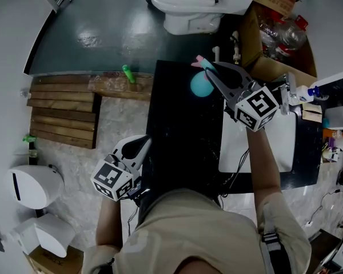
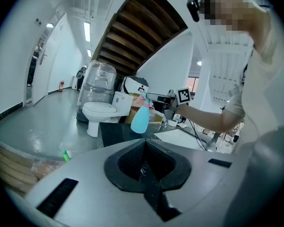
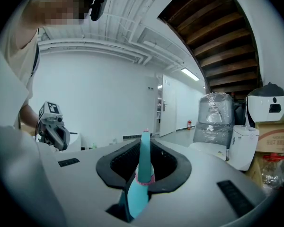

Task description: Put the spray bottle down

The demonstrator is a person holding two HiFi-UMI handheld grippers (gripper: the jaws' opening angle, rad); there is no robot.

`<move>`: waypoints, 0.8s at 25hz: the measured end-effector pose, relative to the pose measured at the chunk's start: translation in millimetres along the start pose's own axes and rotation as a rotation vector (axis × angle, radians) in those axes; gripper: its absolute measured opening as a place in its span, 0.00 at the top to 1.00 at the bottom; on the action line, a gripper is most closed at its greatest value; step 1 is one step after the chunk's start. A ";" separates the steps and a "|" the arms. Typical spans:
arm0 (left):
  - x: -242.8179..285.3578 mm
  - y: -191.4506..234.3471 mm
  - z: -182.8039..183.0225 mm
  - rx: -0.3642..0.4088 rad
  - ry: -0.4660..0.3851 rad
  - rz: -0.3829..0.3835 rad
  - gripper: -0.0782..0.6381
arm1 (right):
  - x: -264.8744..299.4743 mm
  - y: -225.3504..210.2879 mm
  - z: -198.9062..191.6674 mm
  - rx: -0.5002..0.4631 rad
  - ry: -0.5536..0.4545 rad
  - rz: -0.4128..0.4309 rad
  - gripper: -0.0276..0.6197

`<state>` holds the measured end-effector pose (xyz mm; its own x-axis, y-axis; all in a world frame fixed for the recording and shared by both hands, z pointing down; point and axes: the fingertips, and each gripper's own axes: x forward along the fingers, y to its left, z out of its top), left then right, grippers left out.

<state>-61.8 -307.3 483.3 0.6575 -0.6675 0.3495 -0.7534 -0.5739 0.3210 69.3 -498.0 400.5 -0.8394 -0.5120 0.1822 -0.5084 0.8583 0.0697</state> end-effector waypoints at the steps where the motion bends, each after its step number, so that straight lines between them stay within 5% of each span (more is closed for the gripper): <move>1: 0.5 0.2 -0.1 -0.002 0.002 0.001 0.88 | 1.7 -0.8 -0.6 -0.002 0.002 0.003 0.85; 20: 7.7 8.8 -3.1 -0.019 0.024 0.017 0.88 | 25.8 -21.3 -12.9 0.001 0.004 0.041 0.85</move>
<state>-63.3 -316.1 491.5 0.6452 -0.6650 0.3761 -0.7639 -0.5534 0.3319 61.0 -529.0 416.4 -0.8590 -0.4760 0.1886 -0.4735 0.8787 0.0610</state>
